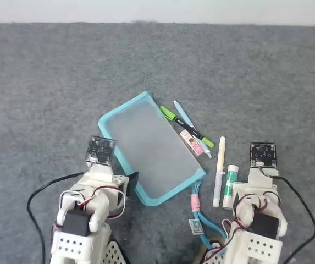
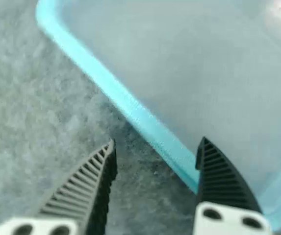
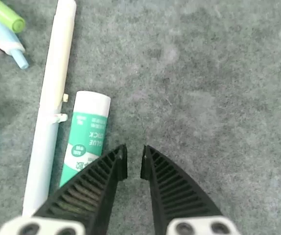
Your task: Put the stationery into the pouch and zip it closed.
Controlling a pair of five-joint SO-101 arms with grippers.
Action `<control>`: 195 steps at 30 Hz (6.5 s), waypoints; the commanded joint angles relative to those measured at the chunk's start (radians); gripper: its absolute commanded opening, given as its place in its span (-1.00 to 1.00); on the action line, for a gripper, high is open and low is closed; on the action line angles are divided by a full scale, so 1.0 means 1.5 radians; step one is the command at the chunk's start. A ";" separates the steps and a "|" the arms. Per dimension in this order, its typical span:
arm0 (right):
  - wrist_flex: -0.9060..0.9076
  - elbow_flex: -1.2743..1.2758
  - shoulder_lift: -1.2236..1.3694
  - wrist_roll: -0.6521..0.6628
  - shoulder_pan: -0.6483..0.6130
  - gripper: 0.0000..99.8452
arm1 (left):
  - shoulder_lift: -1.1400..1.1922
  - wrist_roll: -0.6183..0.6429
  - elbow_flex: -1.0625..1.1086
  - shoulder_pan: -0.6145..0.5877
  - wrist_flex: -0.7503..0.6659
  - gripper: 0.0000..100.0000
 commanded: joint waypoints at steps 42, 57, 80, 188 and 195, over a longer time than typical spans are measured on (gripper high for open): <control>-0.032 -0.484 0.697 0.151 -0.347 -0.85 | -0.016 -0.197 -0.005 -0.378 -0.087 -0.50; -0.072 -0.652 1.088 0.075 -0.398 -0.85 | -0.016 -0.197 -0.005 -0.378 -0.087 -0.50; 0.011 -0.807 1.090 -0.042 -0.525 -0.85 | -0.016 -0.197 -0.005 -0.378 -0.089 -0.50; -0.051 -0.717 0.929 -0.026 -0.271 -0.99 | -0.013 -0.288 -0.028 -0.377 -0.194 -0.50; 0.062 -0.881 0.927 -0.061 -0.291 -0.99 | -0.011 -0.302 -0.197 -0.364 -0.099 -0.50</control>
